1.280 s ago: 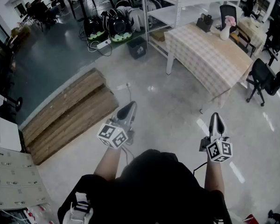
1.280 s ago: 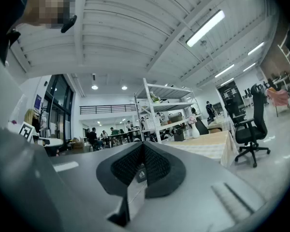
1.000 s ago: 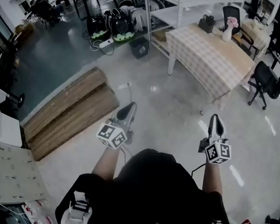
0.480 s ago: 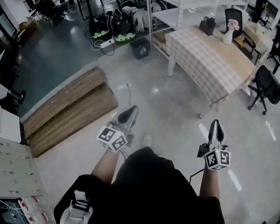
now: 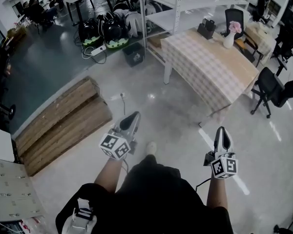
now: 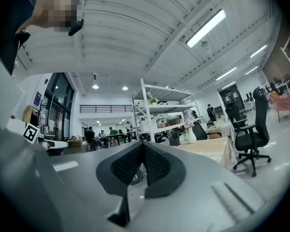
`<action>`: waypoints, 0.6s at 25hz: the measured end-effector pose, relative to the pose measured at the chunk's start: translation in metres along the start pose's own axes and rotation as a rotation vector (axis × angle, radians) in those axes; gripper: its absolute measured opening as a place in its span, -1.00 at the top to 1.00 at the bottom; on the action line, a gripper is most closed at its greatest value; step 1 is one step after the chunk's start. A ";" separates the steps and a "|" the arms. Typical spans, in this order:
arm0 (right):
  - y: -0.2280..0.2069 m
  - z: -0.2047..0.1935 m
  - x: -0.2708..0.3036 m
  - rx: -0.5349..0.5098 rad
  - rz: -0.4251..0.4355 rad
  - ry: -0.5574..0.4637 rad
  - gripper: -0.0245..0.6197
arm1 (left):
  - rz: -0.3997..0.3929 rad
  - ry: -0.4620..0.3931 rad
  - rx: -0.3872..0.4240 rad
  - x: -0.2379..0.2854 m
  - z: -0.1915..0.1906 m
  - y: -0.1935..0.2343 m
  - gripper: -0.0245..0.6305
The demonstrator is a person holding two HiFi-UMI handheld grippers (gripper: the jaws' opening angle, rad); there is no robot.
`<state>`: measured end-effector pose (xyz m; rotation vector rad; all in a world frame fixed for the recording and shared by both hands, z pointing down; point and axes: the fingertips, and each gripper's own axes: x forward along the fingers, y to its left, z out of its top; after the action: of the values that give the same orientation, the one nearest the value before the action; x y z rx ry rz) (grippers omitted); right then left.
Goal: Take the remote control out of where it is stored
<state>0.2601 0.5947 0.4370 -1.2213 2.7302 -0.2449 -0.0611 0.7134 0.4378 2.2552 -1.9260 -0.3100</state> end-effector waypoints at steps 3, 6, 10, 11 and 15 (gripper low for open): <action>-0.014 0.005 0.029 -0.003 -0.022 0.002 0.91 | -0.016 -0.013 0.001 0.033 0.010 0.016 0.92; -0.019 0.009 0.065 -0.015 -0.023 0.001 0.91 | -0.018 -0.019 -0.001 0.063 0.017 0.040 0.92; -0.022 0.014 0.113 -0.021 -0.020 -0.003 0.91 | -0.019 -0.018 -0.001 0.098 0.026 0.071 0.92; -0.022 0.015 0.124 -0.025 -0.019 -0.002 0.91 | -0.021 -0.017 -0.001 0.106 0.028 0.078 0.92; -0.022 0.014 0.165 -0.050 -0.030 0.007 0.91 | -0.032 -0.016 -0.006 0.135 0.034 0.106 0.92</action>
<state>0.1701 0.4557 0.4181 -1.2770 2.7417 -0.1860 -0.1505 0.5635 0.4247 2.2883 -1.8961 -0.3382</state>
